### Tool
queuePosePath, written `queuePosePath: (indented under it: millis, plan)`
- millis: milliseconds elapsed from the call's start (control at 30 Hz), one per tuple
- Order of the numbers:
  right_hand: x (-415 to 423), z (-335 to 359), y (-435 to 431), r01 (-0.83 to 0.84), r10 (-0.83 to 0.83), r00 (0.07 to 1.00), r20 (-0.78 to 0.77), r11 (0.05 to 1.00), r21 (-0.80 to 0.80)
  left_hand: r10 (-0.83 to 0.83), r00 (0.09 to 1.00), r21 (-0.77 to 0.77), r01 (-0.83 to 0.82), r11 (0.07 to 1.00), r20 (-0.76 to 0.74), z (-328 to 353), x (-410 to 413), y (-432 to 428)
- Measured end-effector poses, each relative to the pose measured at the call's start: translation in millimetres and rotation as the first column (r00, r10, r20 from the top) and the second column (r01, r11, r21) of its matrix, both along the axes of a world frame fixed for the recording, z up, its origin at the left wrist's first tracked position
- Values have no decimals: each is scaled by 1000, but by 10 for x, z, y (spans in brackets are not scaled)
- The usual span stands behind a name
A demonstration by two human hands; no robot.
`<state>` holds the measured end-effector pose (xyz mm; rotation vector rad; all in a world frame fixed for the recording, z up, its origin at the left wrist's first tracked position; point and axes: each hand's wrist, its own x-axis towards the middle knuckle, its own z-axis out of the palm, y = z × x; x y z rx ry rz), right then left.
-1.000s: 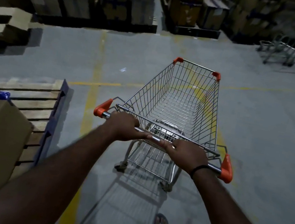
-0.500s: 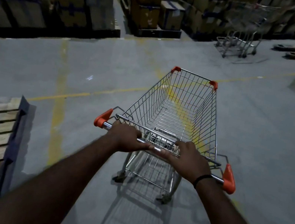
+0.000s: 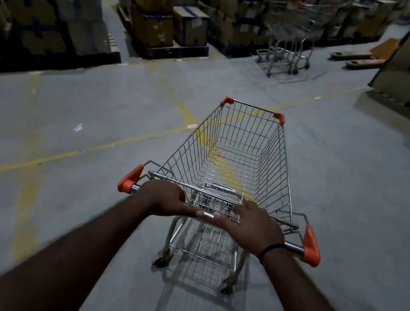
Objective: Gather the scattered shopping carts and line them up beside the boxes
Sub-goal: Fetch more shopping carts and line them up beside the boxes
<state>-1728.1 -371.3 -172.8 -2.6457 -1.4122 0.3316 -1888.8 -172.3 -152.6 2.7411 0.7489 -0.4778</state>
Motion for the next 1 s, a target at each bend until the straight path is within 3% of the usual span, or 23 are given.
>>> queuePosePath:
  millis: [267,433,733,1000]
  plan:
    - [820,12,-5,11,-10,1000,24,999,-38,-55,997,58,52,997,45,-15,806,18]
    - [1267,-2,99,20,-20,990,140,1000,-3,-122,991,167,110,980,60,-79,1262,78]
    - [2204,10,500,58,-46,967,252,997,-41,-210,977,59,208,976,31,-143,2338,593]
    - [3170,-46,990,130,-110,949,295,990,-50,-236,966,56,231,971,106,-111,3270,1112]
